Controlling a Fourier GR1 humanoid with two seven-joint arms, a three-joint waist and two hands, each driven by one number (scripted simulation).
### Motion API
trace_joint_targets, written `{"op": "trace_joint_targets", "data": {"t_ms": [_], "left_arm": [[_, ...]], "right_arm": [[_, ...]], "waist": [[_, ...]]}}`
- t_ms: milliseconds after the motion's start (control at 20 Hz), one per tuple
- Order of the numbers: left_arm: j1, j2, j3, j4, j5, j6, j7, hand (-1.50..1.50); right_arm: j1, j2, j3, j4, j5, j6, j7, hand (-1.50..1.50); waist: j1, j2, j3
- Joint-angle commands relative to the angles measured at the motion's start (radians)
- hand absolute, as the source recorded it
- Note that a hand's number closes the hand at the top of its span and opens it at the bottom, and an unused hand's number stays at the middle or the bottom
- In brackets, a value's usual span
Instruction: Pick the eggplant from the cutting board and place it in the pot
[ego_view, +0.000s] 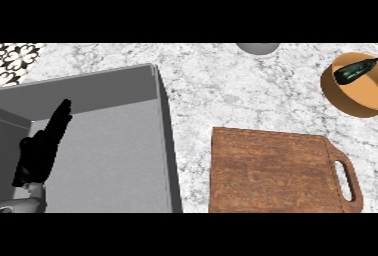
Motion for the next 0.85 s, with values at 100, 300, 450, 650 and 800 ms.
{"op": "trace_joint_targets", "data": {"t_ms": [100, 300, 450, 650, 800], "left_arm": [[0.003, 0.009, 0.007, -0.016, -0.005, 0.002, 0.023, 0.00], [0.039, -0.029, -0.003, 0.009, -0.025, 0.030, -0.025, 0.00], [0.036, 0.003, 0.035, 0.029, 0.002, 0.001, -0.038, 0.00], [-0.020, 0.009, 0.052, 0.041, 0.003, 0.007, 0.021, 0.00], [0.032, 0.015, 0.049, 0.010, 0.000, -0.008, 0.006, 0.00]], "right_arm": [[-0.001, -0.029, -0.160, -0.003, -0.161, 0.029, -0.103, -1.50], [0.005, -0.094, -0.173, 0.031, -0.184, 0.188, -0.099, -1.50], [0.036, -0.086, -0.192, 0.041, -0.211, 0.217, -0.120, -1.50], [0.113, -0.127, -0.222, 0.026, -0.259, 0.321, -0.165, -1.50], [0.163, -0.174, -0.236, 0.020, -0.283, 0.376, -0.179, -1.50]], "waist": [[-0.013, -0.004, 0.000], [-0.034, -0.014, -0.003], [-0.041, -0.017, -0.004], [-0.072, -0.027, -0.004], [-0.067, -0.029, -0.004]]}}
